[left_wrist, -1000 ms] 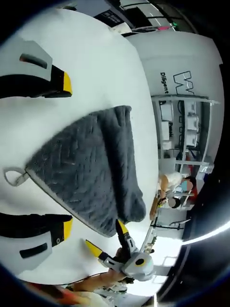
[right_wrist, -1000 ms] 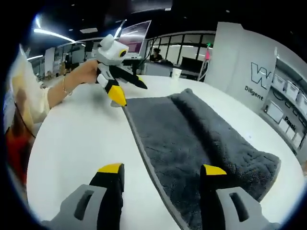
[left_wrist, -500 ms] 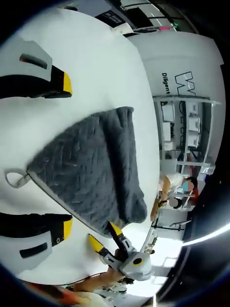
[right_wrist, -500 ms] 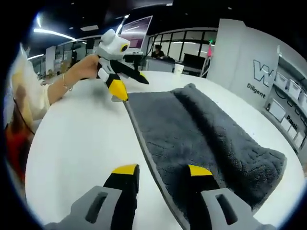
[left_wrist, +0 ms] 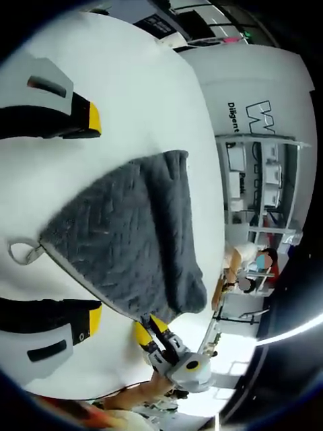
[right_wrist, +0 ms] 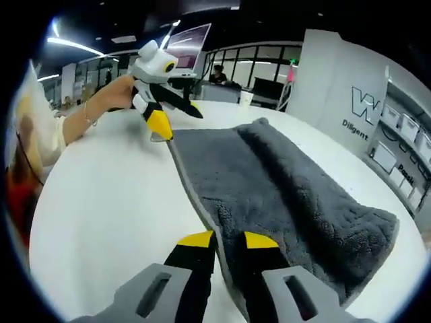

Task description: Open the folded towel by lifting each exposed corner and separating the folded layers until the towel lies flat within the target outline without major curled edges

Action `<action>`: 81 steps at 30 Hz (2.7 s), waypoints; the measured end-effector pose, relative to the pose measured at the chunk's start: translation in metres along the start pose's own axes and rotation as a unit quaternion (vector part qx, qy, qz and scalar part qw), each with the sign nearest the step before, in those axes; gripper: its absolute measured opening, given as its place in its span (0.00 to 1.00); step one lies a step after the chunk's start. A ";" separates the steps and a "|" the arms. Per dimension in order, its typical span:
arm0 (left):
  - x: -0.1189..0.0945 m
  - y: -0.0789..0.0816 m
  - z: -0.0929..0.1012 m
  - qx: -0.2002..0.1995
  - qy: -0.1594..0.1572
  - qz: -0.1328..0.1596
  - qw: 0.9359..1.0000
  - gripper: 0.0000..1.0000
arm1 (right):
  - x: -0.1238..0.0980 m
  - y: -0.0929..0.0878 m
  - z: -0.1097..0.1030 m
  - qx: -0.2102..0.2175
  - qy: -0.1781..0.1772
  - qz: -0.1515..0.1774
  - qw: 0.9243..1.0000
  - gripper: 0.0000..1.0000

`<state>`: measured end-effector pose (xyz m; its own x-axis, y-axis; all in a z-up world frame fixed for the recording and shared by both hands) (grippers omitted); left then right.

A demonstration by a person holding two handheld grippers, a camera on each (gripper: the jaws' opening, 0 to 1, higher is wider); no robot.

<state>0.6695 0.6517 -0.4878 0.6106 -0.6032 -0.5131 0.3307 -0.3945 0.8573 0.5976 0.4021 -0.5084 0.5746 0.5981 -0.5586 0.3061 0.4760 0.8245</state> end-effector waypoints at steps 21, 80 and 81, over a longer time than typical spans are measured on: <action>-0.002 0.001 -0.003 -0.001 0.001 -0.005 1.000 0.95 | -0.005 0.002 -0.007 -0.006 0.021 -0.013 1.000 0.02; -0.004 -0.002 -0.007 -0.008 0.001 -0.021 1.000 0.91 | -0.033 0.000 -0.051 -0.095 0.159 -0.052 0.981 0.08; -0.004 -0.002 -0.007 -0.008 0.001 -0.021 1.000 0.91 | -0.033 0.000 -0.051 -0.094 0.159 -0.051 0.981 0.08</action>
<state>0.6715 0.6599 -0.4867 0.5971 -0.5851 -0.5487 0.3678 -0.4082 0.8355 0.5397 0.4150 -0.4944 0.2727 0.6975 -0.6626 0.1866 0.6373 0.7477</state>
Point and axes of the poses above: the point that each gripper's makers call its tool centre point, and the gripper's own axes: x roughly forward along the fingers, z roughly to its right, y roughly out of its top, the point moved 5 cm from there along -x, roughly backward along the fingers, and after that the axes turned 7 degrees about x, right-handed, at the moved point
